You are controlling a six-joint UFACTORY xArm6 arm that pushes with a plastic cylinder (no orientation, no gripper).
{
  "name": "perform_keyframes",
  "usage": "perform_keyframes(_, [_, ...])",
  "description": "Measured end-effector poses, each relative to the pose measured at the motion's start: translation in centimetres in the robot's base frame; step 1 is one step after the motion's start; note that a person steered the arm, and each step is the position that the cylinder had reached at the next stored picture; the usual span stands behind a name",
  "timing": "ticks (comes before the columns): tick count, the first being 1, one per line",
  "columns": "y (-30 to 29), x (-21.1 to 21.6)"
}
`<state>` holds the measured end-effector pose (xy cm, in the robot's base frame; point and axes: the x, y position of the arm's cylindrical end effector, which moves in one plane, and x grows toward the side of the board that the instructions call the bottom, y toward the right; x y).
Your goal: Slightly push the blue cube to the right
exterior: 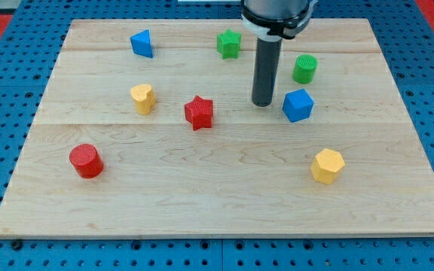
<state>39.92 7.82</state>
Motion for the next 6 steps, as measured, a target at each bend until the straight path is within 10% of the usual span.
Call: perform_keyframes(6, [8.3,-2.4])
